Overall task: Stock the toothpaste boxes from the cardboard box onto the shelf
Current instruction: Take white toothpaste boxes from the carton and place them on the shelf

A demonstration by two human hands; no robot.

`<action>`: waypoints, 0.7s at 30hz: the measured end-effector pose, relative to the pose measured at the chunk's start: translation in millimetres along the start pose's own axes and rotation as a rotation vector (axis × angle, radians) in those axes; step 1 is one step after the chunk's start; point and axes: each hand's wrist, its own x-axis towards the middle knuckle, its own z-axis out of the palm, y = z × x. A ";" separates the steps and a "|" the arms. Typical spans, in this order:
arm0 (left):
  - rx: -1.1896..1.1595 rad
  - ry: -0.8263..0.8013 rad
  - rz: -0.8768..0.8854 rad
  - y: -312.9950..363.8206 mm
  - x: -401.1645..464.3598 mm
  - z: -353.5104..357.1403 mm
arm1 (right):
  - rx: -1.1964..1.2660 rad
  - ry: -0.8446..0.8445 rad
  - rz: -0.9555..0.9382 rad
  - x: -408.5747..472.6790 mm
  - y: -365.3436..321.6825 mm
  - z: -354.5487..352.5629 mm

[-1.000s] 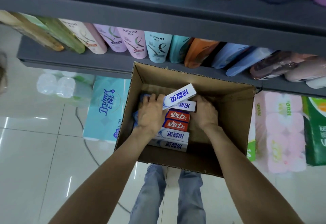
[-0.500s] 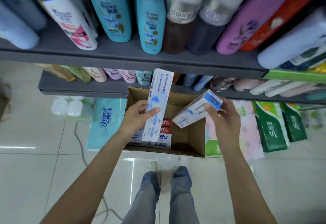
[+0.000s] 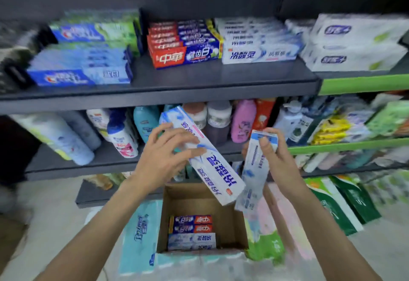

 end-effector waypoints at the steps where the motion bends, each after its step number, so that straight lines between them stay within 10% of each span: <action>1: 0.041 0.025 0.028 -2.4 10.9 -2.8 | -0.003 -0.019 -0.026 2.3 -9.4 -3.6; 11: -0.151 -0.018 -0.223 16.5 93.4 0.7 | 0.031 -0.239 -0.157 43.7 -51.8 -31.8; 21: -0.936 -0.255 -0.432 35.0 178.6 -2.6 | -0.020 -0.052 -0.289 71.9 -52.1 -69.2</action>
